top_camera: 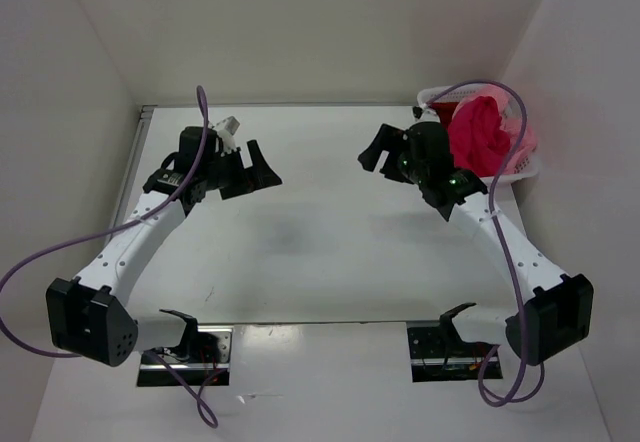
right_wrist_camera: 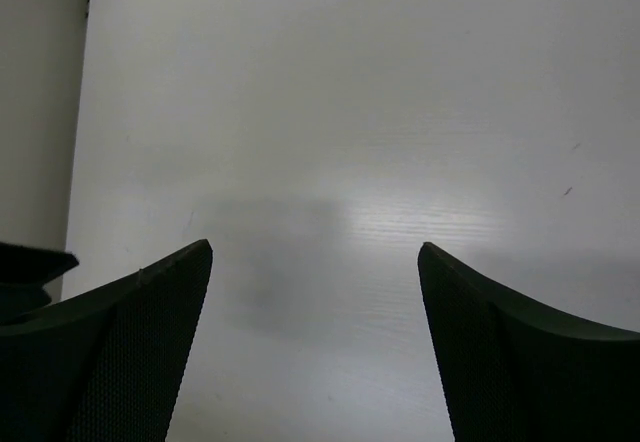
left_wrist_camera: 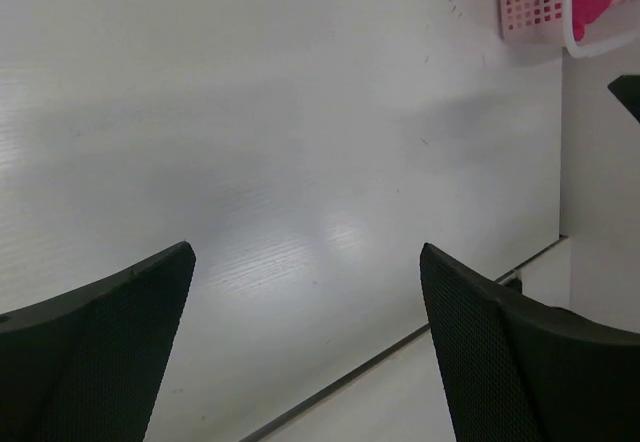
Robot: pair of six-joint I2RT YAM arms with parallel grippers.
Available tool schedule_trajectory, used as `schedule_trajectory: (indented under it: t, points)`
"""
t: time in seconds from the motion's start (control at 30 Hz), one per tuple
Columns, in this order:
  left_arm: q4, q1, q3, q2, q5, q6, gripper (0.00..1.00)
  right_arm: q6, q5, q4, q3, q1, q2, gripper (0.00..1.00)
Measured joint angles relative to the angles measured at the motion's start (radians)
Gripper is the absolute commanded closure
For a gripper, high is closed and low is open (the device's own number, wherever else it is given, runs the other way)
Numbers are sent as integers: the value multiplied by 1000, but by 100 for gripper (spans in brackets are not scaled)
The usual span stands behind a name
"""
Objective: Fold and stack the t-shirts
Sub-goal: Grab crumpled tshirt from bin with the right arm
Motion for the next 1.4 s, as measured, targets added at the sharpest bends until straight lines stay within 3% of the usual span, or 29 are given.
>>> schedule_trajectory:
  t: [0.03, 0.13, 0.17, 0.23, 0.27, 0.37, 0.4, 0.43, 0.5, 0.57, 0.67, 0.7, 0.8, 0.83, 0.93, 1.27, 1.37, 1.4]
  points:
    - [6, 3, 0, 1, 13, 3, 0, 0, -2, -3, 11, -20, 6, 11]
    - [20, 4, 0, 2, 54, 17, 0, 0, -13, -5, 19, -102, 10, 26]
    - [27, 4, 0, 2, 72, 19, 4, 0, -11, -11, 24, -126, 12, 43]
    - [48, 5, 0, 4, 108, 21, 14, -10, 3, -25, 52, -156, 28, 62]
    - [61, 5, 0, 7, 127, 20, 22, -13, 9, -29, 75, -169, 45, 81]
    - [89, 4, 0, 19, 168, 21, 56, -23, 19, -28, 148, -219, 108, 99]
    - [95, 4, 0, 26, 178, 22, 64, -25, 27, -34, 173, -247, 137, 100]
    - [99, 2, 0, 32, 184, 23, 80, -26, 40, -39, 203, -282, 170, 100]
    - [109, -3, 0, 45, 187, 22, 89, -33, 70, -47, 261, -349, 241, 100]
    - [113, -13, 4, 55, 180, 22, 90, -40, 95, -62, 326, -425, 321, 99]
    - [115, -33, 10, 56, 171, 23, 83, -47, 110, -74, 397, -522, 415, 80]
    - [119, -38, 10, 53, 169, 22, 70, -51, 122, -84, 430, -552, 449, 65]
    - [120, -43, 7, 47, 164, 26, 50, -61, 159, -89, 484, -584, 511, 48]
    - [121, -43, 3, 43, 161, 23, 47, -64, 165, -89, 487, -584, 522, 47]
    - [118, -43, -5, 33, 153, 23, 43, -74, 172, -93, 487, -583, 550, 45]
    - [109, -57, -18, 31, 124, 27, 42, -94, 170, -96, 520, -583, 728, 43]
    - [107, -60, -18, 31, 123, 26, 42, -104, 153, -95, 565, -583, 777, 53]
    - [106, -61, -18, 31, 121, 27, 42, -109, 148, -95, 574, -583, 784, 67]
